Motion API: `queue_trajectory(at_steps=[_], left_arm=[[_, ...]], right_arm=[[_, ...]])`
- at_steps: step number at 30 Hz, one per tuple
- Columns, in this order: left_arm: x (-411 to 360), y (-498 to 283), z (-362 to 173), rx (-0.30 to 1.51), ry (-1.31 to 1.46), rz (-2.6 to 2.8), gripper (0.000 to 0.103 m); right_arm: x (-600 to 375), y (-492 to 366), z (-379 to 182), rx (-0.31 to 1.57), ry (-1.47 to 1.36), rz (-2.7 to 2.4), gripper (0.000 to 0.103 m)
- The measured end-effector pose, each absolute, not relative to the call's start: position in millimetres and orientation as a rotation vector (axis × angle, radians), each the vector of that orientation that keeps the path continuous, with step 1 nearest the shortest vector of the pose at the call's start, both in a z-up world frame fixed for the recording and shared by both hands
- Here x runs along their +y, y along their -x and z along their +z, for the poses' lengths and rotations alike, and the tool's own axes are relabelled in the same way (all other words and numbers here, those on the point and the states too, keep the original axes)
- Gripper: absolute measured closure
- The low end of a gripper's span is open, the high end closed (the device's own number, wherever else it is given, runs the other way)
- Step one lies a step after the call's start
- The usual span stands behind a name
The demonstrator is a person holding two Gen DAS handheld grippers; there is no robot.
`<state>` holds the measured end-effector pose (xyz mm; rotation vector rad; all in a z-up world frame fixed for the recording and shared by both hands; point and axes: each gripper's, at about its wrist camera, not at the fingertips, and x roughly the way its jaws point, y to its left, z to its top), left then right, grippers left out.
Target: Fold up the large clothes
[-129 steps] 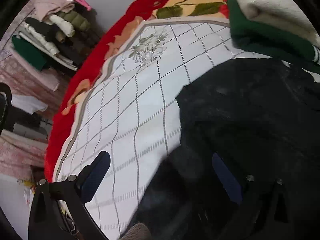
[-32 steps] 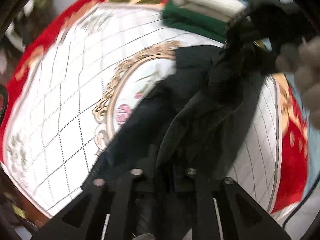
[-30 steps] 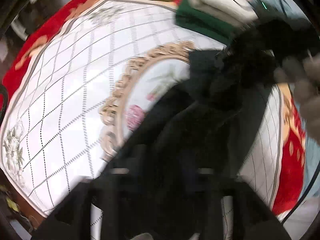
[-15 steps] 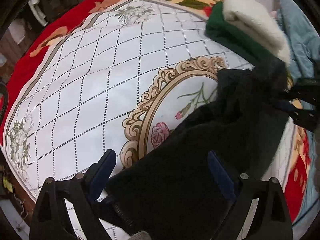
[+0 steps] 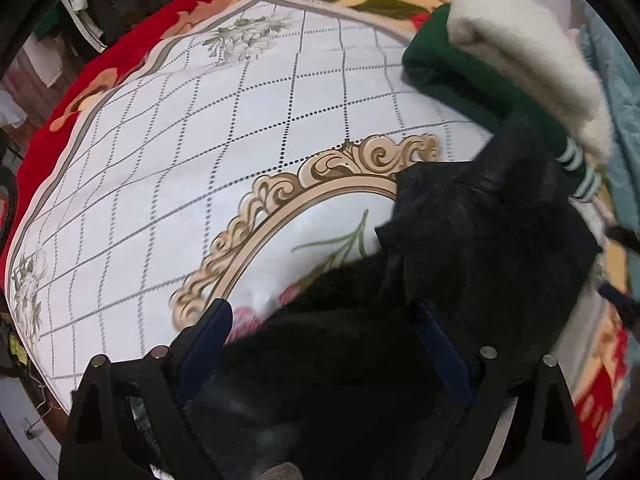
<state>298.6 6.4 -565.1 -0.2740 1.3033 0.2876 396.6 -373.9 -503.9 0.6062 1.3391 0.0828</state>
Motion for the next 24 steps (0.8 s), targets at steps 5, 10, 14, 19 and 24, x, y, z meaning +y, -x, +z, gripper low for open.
queue_trajectory(at_steps=[5,10,14,19,24], left_arm=[[11.8,-316.5,-597.1,1.349,0.293,0.27,0.0],[9.7,-309.5,-588.6,1.349,0.257,0.227,0.0],[-8.7,-301.0,-580.5,1.384,0.209,0.133,0.0],[-36.3,-284.8,-574.4,1.407,0.146,0.045,0.0],[-32.9,-272.8,-578.3,1.417,0.18,0.064,0.0]], right_arm=[[-414.5,-409.2,-594.5,1.49,-0.876,0.109,0.011],[-418.6,-383.3,-566.1,1.338,-0.918,0.074,0.089],[-447.8,-296.1,-548.0,1.397,-1.046,-0.1,0.089],[-470.9,-211.7,-550.6,1.635,-0.88,-0.235,0.064],[-465.7,-203.7,-494.1,1.55,-0.751,-0.208,0.063]])
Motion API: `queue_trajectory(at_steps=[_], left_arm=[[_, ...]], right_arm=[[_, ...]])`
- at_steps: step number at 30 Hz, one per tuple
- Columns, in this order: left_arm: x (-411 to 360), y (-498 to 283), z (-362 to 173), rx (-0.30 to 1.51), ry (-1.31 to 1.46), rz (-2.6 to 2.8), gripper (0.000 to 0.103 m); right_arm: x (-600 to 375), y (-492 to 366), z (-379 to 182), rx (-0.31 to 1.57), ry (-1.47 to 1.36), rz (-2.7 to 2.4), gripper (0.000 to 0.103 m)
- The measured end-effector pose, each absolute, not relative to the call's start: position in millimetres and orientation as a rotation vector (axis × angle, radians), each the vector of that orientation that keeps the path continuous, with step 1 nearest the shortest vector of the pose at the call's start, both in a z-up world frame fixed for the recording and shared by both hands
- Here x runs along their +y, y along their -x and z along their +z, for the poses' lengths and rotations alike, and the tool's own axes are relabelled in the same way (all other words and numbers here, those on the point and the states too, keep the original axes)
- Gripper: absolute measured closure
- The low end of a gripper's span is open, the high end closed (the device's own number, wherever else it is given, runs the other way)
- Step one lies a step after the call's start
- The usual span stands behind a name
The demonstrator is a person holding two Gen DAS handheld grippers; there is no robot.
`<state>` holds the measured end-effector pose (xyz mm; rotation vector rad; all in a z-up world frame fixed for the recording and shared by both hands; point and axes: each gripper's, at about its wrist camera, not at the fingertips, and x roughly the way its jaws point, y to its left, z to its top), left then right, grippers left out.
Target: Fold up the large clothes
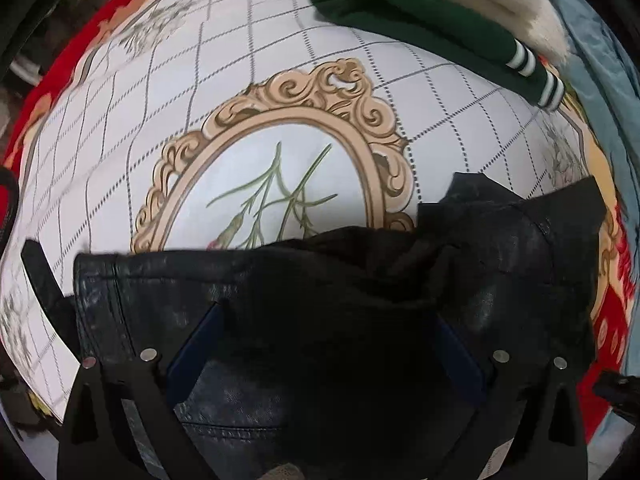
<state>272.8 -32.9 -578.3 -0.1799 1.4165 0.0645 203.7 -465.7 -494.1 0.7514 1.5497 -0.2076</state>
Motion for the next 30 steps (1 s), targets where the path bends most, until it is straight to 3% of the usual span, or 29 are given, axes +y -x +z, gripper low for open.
queue_trajectory(at_steps=[5,11,14,17,23,30], left_arm=[[-15.7,-277.8,-590.7,1.442,0.295,0.077,0.0],[-8.2,-277.2,-592.1,1.442,0.314,0.081,0.0],[2.5,-275.7,-589.0,1.438,0.344,0.114,0.0],[23.9,-262.5,-572.0,1.406,0.437,0.135,0.0],[66.5,-220.9,-541.3,1.348,0.496,0.242,0.0],[79.8,-214.7,-561.5,1.379,0.438,0.304,0.0]], right_arm=[[-371.7,-295.3,-471.0,1.503,-0.668,0.187,0.063],[-271.1,-392.7,-541.5,1.582,-0.432,0.185,0.069],[-273.4,-411.9,-568.5,1.608,-0.486,0.123,0.068],[-276.7,-412.7,-551.9,1.666,-0.504,0.131,0.068],[-262.2,-366.7,-460.4,1.538,-0.336,0.267,0.065],[-207.9,-356.9,-543.5,1.747,-0.056,0.251,0.066]])
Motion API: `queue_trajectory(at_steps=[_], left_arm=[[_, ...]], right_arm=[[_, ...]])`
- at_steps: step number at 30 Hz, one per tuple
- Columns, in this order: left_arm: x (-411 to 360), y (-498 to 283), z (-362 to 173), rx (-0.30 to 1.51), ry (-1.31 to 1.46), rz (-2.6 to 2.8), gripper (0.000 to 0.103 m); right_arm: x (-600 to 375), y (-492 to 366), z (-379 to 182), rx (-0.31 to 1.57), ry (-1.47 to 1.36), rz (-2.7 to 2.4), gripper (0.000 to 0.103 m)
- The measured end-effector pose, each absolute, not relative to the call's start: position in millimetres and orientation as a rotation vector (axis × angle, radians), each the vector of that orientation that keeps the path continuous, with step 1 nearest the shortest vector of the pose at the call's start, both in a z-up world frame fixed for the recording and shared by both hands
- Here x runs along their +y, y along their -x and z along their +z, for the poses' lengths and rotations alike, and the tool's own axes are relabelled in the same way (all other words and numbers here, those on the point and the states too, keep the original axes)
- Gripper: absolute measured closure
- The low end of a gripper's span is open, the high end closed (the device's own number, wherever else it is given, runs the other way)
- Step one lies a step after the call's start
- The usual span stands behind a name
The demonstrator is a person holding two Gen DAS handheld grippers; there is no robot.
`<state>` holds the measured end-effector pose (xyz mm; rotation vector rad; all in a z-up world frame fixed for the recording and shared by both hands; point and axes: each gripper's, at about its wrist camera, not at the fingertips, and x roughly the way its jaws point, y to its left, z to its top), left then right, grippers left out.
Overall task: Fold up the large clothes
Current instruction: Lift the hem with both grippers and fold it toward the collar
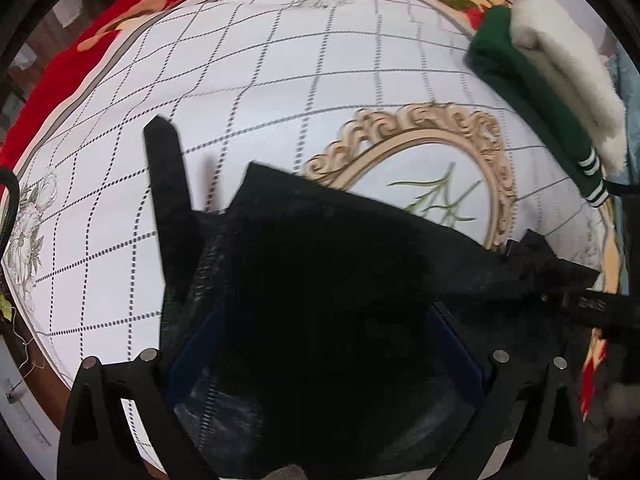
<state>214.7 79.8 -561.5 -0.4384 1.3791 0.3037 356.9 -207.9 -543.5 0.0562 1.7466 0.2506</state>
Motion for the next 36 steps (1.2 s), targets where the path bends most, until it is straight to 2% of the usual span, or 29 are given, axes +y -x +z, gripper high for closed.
queue_trajectory(at_steps=[9,13,17,23,27,29,30,34,36], left_arm=[[79.7,-207.8,-566.5,1.405,0.423,0.308,0.0],[76.0,-204.1,-556.6,1.384,0.413,0.282,0.0],[74.0,-204.2,-564.6,1.387,0.369,0.286,0.0],[73.8,-214.8,-587.6,1.428,0.286,0.293,0.0],[69.1,-216.5,-579.2,1.434,0.283,0.279,0.0],[60.7,-221.1,-562.4,1.408,0.271,0.259,0.0],[53.6,-224.7,-552.3,1.389,0.264,0.239,0.0],[20.9,-245.3,-534.4,1.337,0.314,0.146,0.0],[5.4,-261.6,-544.4,1.348,0.33,0.124,0.0]], right_arm=[[-179.6,-373.2,-554.7,1.791,0.072,0.143,0.066],[-197.5,-360.7,-504.7,1.741,-0.082,0.161,0.066],[-181.6,-346.4,-487.8,1.702,-0.019,0.265,0.066],[-182.3,-366.5,-543.7,1.739,-0.299,0.187,0.067],[-192.2,-375.8,-535.7,1.812,-0.392,0.171,0.066],[-208.3,-374.0,-520.5,1.785,-0.487,0.223,0.065],[-219.3,-370.6,-510.7,1.754,-0.539,0.245,0.063],[-302.8,-332.4,-456.5,1.504,-0.623,0.149,0.03],[-353.2,-302.7,-447.1,1.42,-0.654,0.035,0.03]])
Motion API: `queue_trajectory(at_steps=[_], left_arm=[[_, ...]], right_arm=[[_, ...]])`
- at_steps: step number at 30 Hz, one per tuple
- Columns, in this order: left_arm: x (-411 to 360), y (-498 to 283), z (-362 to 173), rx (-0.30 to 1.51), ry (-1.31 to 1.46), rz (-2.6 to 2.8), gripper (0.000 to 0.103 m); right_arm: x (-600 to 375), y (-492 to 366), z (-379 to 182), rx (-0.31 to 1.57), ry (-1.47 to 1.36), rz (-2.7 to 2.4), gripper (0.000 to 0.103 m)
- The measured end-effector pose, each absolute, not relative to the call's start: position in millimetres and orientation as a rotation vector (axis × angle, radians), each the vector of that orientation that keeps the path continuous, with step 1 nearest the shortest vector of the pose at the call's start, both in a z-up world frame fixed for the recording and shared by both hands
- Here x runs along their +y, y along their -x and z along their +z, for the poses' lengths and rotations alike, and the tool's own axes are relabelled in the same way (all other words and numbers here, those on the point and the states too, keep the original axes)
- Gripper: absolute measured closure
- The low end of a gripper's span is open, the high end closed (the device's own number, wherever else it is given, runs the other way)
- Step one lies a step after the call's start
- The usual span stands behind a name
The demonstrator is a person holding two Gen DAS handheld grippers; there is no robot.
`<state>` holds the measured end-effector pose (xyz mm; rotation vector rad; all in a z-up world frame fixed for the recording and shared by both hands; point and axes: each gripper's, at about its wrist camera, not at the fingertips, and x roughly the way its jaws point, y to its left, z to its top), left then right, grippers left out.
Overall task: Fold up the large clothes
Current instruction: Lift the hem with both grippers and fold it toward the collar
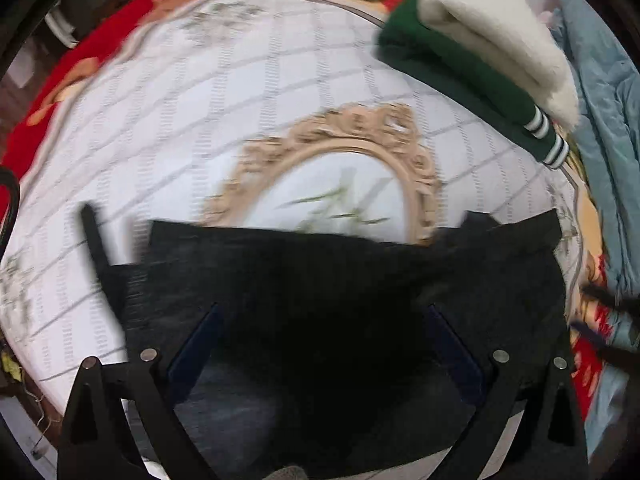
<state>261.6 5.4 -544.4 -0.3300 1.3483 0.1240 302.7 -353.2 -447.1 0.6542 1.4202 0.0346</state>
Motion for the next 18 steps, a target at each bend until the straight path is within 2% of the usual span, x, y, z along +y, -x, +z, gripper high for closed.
queue_trajectory(at_steps=[5,9,13,18], left_arm=[[-41.4,-290.5,-601.5,1.464,0.313,0.1,0.0],[-49.3,-292.5,-605.9,1.441,0.265,0.111,0.0],[-49.2,-290.7,-605.4,1.429,0.257,0.104,0.0],[-53.3,-293.6,-604.1,1.416,0.221,0.092,0.0]], right_arm=[[-461.5,-224.3,-474.8,1.377,-0.753,-0.201,0.03],[-492.4,-179.2,-536.1,1.354,-1.049,-0.158,0.03],[-480.8,-189.1,-564.7,1.185,-1.174,0.05,0.029],[-468.0,-224.7,-577.9,1.073,-1.252,0.132,0.028]])
